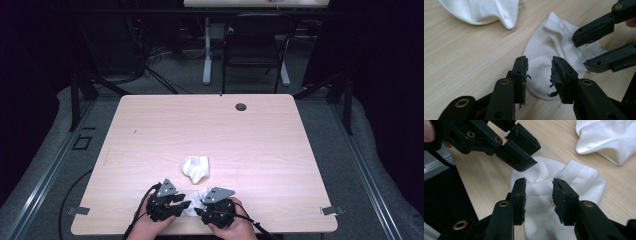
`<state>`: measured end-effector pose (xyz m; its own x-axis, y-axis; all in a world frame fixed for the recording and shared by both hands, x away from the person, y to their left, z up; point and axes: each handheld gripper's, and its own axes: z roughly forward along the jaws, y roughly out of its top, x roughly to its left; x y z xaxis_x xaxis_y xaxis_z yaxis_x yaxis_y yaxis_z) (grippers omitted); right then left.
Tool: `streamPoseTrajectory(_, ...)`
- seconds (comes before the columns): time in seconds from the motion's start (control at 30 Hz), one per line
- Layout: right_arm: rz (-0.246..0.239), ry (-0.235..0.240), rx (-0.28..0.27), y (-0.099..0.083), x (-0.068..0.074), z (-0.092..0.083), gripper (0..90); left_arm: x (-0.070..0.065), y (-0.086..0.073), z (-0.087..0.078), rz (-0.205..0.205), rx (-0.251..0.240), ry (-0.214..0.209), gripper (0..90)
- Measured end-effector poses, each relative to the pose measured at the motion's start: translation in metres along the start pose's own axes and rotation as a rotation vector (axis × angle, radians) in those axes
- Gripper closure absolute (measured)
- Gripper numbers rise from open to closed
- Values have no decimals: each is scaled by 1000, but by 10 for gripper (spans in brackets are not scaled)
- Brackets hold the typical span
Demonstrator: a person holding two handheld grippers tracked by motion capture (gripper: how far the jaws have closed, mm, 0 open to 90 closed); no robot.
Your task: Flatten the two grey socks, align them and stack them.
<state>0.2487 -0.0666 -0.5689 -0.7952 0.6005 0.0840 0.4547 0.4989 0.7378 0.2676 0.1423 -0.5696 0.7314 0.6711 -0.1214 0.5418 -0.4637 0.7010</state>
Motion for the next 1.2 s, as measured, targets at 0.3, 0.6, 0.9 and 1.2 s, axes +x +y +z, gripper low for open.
streamPoseTrajectory(0.3,-27,-10,28,-1,1,12,632,3,-2,4,4,18,8,601)
streamPoseTrajectory(0.6,-24,-21,30,-3,0,13,715,-2,0,2,14,4,-18,662)
streamPoseTrajectory(0.9,-27,-31,29,-3,-1,12,765,-6,0,8,35,33,-27,695)
streamPoseTrajectory(1.2,-24,-27,36,-3,-2,10,787,-8,0,9,58,34,-5,693)
